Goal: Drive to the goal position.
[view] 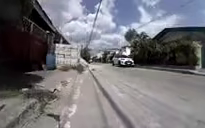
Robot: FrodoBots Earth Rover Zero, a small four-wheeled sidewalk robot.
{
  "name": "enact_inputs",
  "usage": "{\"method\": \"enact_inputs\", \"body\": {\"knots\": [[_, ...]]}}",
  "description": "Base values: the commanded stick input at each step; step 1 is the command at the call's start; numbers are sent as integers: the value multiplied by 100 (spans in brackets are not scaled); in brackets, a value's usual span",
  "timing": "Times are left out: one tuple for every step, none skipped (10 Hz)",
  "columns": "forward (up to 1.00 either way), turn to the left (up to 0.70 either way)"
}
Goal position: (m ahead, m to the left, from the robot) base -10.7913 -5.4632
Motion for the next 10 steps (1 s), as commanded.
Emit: {"method": "enact_inputs", "body": {"knots": [[0,-70],[0,-70],[0,-70],[0,-70],[0,-70],[0,-70],[0,-70],[0,-70],[0,-70],[0,-70]]}}
